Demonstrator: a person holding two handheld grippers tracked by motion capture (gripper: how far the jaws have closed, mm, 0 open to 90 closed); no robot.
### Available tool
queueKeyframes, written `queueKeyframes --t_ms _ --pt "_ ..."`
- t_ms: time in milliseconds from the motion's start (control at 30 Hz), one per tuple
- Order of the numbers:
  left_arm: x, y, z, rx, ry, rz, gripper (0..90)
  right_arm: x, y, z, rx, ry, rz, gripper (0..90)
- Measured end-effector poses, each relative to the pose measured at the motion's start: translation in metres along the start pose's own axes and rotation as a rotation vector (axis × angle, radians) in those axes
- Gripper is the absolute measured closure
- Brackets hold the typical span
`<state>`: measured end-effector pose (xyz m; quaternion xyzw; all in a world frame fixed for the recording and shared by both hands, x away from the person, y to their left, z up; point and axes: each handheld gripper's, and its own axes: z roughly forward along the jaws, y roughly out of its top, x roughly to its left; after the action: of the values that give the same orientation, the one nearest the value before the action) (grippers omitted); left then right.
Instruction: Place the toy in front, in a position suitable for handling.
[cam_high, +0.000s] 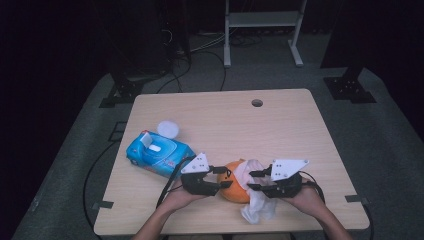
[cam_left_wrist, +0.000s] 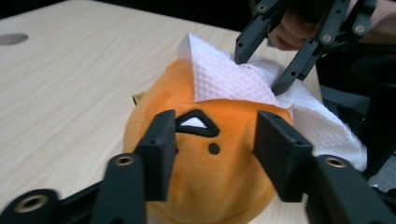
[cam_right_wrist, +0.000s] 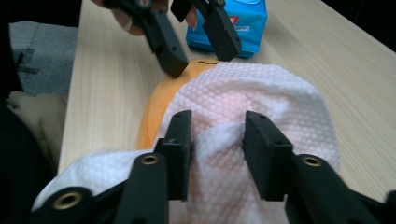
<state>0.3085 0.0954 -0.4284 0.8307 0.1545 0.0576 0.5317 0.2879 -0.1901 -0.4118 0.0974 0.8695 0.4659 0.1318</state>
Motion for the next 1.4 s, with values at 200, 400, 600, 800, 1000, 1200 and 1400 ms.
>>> queueKeyframes --t_ms 200,400,600,800,1000,1200,1400 --pt "-0.003 0.001 0.006 0.026 0.025 0.032 50.3 -0.005 -0.005 -0.010 -0.008 -0.006 0.048 84.2" --pt "-0.005 0.000 0.010 0.026 0.017 0.034 53.5 -0.010 -0.001 -0.023 -0.010 -0.023 0.089 88.3" --pt "-0.006 -0.001 0.008 0.024 0.017 0.029 53.4 -0.015 0.030 -0.020 -0.101 -0.035 0.073 88.3" --pt "-0.006 -0.003 0.008 0.022 0.011 0.019 52.7 -0.021 0.015 0.005 0.030 0.002 0.107 83.5" --pt "-0.007 -0.002 0.008 0.025 0.016 0.014 52.6 -0.035 0.006 -0.005 0.019 0.165 0.225 51.0" --pt "-0.005 -0.003 0.008 0.023 0.018 0.005 52.5 -0.024 0.004 -0.016 0.040 0.155 0.121 41.6" --pt "-0.006 -0.003 0.009 0.022 0.016 0.003 51.9 -0.008 -0.005 -0.013 0.085 0.020 -0.004 71.6"
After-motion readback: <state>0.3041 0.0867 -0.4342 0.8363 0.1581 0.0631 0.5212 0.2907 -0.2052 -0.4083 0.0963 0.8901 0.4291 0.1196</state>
